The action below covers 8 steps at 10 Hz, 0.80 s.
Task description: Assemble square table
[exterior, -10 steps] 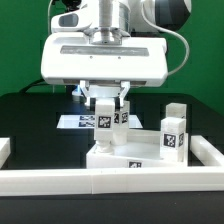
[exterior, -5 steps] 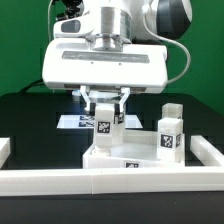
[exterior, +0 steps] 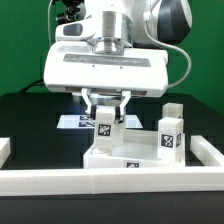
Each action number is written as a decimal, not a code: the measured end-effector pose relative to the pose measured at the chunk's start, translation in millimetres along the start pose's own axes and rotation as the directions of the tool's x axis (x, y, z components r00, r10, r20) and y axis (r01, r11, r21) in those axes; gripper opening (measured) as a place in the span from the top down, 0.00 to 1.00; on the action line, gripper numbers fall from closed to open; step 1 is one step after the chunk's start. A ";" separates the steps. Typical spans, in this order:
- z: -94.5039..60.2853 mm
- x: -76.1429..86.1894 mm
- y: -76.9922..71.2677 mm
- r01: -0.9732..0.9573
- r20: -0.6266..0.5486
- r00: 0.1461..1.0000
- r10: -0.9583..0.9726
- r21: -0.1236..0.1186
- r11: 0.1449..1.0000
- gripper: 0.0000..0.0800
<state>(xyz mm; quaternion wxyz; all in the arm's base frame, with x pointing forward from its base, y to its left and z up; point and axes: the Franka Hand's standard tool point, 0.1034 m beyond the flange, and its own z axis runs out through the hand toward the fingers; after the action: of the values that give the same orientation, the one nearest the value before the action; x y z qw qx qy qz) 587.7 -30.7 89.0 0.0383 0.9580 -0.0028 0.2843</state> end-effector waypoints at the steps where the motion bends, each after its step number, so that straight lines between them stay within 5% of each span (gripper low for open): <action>1: 0.0 0.3 0.1 -0.002 0.006 1.000 0.002 0.004 1.000 0.63; 4: 1.5 -2.2 -1.2 -0.003 0.022 1.000 0.002 0.012 1.000 0.54; 5: 1.5 -2.3 -1.2 -0.003 0.022 1.000 0.002 0.012 1.000 0.31; 8: 1.9 -2.9 -1.3 -0.003 0.023 1.000 0.002 0.012 1.000 0.20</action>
Offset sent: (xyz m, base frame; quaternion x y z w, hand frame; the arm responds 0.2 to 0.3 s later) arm 0.0000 0.0000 0.0000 0.0000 0.0000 0.0000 1.0000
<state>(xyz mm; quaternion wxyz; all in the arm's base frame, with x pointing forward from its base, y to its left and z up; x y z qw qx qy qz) 586.4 -29.6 85.8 0.0320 0.9614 -0.0026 0.2733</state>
